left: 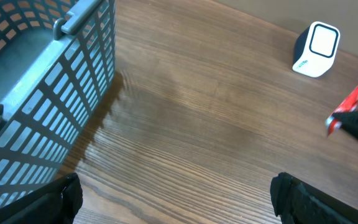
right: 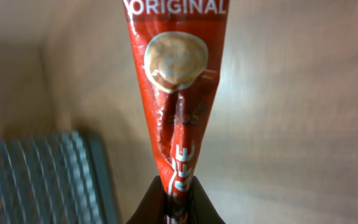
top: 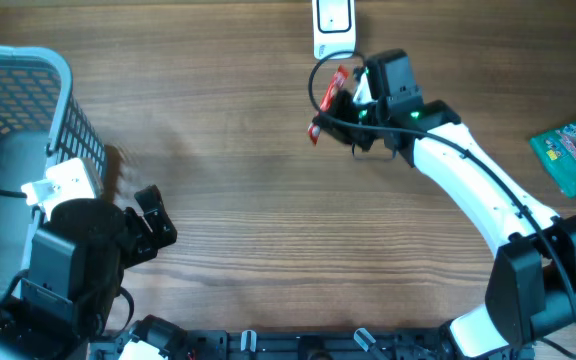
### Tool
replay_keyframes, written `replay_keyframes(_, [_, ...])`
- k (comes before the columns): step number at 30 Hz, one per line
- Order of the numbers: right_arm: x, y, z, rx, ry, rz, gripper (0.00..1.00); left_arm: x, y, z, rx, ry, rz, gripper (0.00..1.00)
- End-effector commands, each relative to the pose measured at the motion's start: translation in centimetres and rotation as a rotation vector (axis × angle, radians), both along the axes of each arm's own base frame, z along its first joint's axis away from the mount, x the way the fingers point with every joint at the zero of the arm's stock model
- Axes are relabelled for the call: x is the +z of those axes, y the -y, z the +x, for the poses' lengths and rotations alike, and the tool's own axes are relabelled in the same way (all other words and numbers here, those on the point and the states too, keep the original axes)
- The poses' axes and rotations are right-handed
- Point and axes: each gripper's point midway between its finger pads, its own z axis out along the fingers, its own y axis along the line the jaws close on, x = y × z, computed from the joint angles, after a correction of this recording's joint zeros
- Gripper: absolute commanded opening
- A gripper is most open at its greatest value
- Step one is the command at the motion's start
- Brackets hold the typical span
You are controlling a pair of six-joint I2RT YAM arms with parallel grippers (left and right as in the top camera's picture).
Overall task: Scan the item barcode
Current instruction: 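Hold the Nescafe stick in front of the white scanner, then carry the Nescafe stick with the right gripper off to the right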
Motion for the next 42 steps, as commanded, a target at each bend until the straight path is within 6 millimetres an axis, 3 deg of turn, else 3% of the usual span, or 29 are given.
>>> replay_keyframes(1, [2.4,1.8,6.2,-0.139,0.150,-0.085,0.05,0.1,-0.1,0.0,0.008,0.007,0.000,1.00])
replay_keyframes(8, [-0.9,-1.1,16.2,-0.070,0.175,-0.059,0.05,0.1,-0.1,0.0,0.008,0.006,0.001,1.00])
replay_keyframes(11, [-2.8,-1.9,19.3,-0.068,0.182,-0.040,0.05,0.1,-0.1,0.0,0.008,0.007,0.000,1.00])
replay_keyframes(14, [-5.0,-3.0,20.8,-0.049,0.180,-0.006,0.05,0.1,-0.1,0.0,0.008,0.007,0.000,1.00])
replay_keyframes(17, [-6.3,-3.3,21.0,-0.046,0.171,0.009,0.05,0.1,-0.1,0.0,0.008,0.007,0.000,1.00])
replay_keyframes(20, [-5.6,-3.2,21.4,-0.033,0.209,0.000,0.05,0.1,-0.1,0.0,0.008,0.007,0.000,1.00])
replay_keyframes(24, [-0.8,-2.1,21.5,0.003,0.281,-0.030,0.05,0.1,-0.1,0.0,0.008,0.007,0.000,1.00])
replay_keyframes(25, [1.6,-0.9,21.3,0.004,0.306,-0.060,0.05,0.1,-0.1,0.0,0.008,0.007,0.000,1.00])
replay_keyframes(28, [5.8,3.6,20.0,-0.080,0.295,-0.164,0.05,0.1,-0.1,0.0,0.008,0.007,0.000,1.00])
replay_keyframes(30, [8.2,10.1,18.0,-0.238,0.237,-0.327,0.05,0.1,-0.1,0.0,0.008,0.007,0.000,1.00])
replay_keyframes(33, [9.5,19.0,14.6,-0.415,0.131,-0.522,0.05,0.1,-0.1,0.0,0.008,0.007,0.000,1.00])
replay_keyframes(35, [9.3,24.4,12.5,-0.512,0.044,-0.632,0.05,0.1,-0.1,0.0,0.008,0.007,0.000,1.00])
replay_keyframes(36, [8.5,29.5,10.4,-0.599,-0.049,-0.734,0.05,0.1,-0.1,0.0,0.008,0.007,0.000,1.00])
replay_keyframes(37, [7.7,32.8,8.8,-0.652,-0.121,-0.802,0.05,0.1,-0.1,0.0,0.008,0.007,0.000,1.00])
replay_keyframes(40, [5.6,40.0,5.0,-0.751,-0.284,-0.883,0.05,0.1,-0.1,0.0,0.008,0.007,0.000,1.00])
replay_keyframes(42, [3.7,43.8,3.1,-0.780,-0.363,-0.895,0.05,0.1,-0.1,0.0,0.008,0.007,0.000,1.00])
